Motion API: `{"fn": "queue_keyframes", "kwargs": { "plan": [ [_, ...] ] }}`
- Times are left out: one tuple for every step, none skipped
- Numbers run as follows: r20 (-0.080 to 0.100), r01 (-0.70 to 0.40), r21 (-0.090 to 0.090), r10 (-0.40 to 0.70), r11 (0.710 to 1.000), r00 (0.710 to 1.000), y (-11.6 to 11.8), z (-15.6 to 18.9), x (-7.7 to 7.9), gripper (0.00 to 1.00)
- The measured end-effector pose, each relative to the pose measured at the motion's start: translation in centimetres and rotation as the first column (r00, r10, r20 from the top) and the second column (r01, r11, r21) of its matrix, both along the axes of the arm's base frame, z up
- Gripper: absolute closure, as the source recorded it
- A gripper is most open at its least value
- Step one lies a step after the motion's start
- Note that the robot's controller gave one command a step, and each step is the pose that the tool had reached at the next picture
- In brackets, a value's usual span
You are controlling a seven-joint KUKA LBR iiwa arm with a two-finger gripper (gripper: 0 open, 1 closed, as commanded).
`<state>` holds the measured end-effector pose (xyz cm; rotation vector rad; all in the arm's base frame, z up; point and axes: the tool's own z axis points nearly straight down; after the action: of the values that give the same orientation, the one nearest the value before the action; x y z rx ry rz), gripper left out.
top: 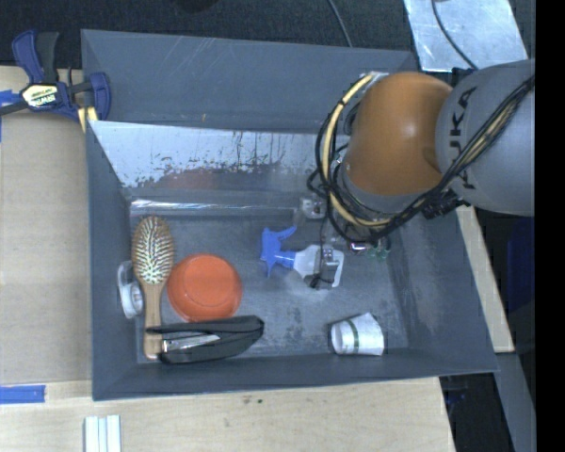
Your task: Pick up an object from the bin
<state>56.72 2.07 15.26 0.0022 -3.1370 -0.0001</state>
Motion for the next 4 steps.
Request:
{"fn": "queue_keyframes", "kwargs": {
  "plan": [
    [0.008,0.001,0.0,-0.001,1.0,1.0,0.0,0.5,0.2,0.0],
    [0.011,0.026,0.001,-0.026,1.0,1.0,-1.3,-8.2,1.1,0.0],
    [0.018,0.091,0.002,-0.091,0.996,0.996,-0.8,-8.1,0.8,0.0],
    [0.018,0.028,0.001,-0.028,1.0,0.999,-1.3,-8.0,1.3,0.0]
  ]
}}
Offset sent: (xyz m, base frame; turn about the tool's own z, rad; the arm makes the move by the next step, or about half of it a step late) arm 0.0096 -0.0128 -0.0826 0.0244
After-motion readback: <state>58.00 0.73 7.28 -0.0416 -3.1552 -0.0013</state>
